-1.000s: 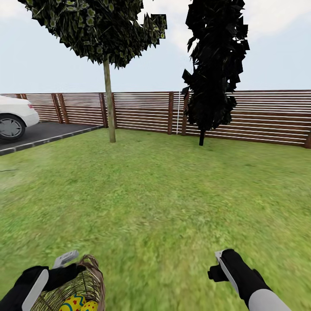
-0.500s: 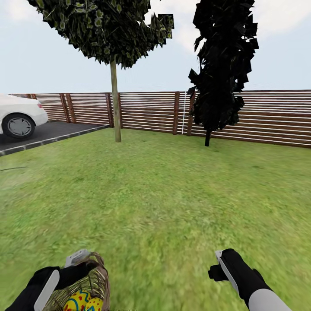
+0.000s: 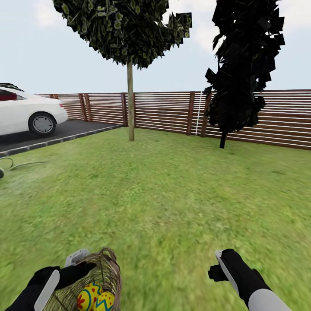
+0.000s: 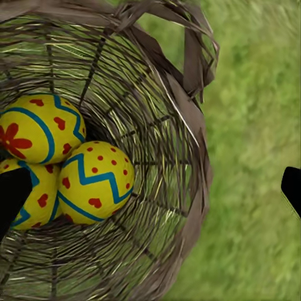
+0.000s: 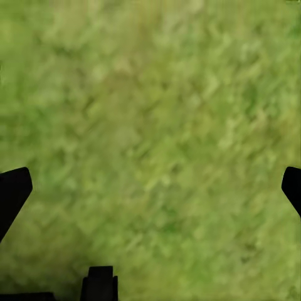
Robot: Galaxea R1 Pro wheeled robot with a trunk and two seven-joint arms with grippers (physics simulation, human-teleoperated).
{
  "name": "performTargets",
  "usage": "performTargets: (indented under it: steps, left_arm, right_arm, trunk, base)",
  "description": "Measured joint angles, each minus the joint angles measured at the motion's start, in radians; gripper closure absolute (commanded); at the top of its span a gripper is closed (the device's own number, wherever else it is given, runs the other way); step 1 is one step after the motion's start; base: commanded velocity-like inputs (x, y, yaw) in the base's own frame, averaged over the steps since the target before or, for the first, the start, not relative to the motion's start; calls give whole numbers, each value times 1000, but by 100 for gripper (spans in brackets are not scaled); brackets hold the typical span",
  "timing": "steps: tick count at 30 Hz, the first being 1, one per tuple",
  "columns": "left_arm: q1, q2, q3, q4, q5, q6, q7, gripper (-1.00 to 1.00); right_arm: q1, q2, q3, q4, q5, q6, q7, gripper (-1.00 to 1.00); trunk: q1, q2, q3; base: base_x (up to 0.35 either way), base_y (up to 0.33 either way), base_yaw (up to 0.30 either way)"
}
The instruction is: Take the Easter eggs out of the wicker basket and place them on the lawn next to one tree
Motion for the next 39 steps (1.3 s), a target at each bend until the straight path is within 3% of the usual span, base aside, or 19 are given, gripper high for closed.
performTargets:
  steps: [11,33,37,39]
  left_arm:
    - [0,-9,0,1,-2,-8,0,-100]
    - [0,-7,-1,1,-3,-4,0,-100]
    - [0,18,0,-1,-16,0,-1,-100]
    - [0,26,-2,5,-53,-2,0,-100]
  right_arm:
    - [0,-1,-1,0,-1,1,0,-100]
    - [0,4,-1,5,-1,1,0,-100]
    - [0,1,-2,4,-1,1,0,-100]
    - [0,1,-1,3,-2,1,0,-100]
  trunk:
    - [0,0,0]
    - [0,0,0]
    - [0,0,0]
    - [0,0,0]
  base:
    - [285,0,2]
    - [11,0,0]
    - [0,0,0]
    - [0,0,0]
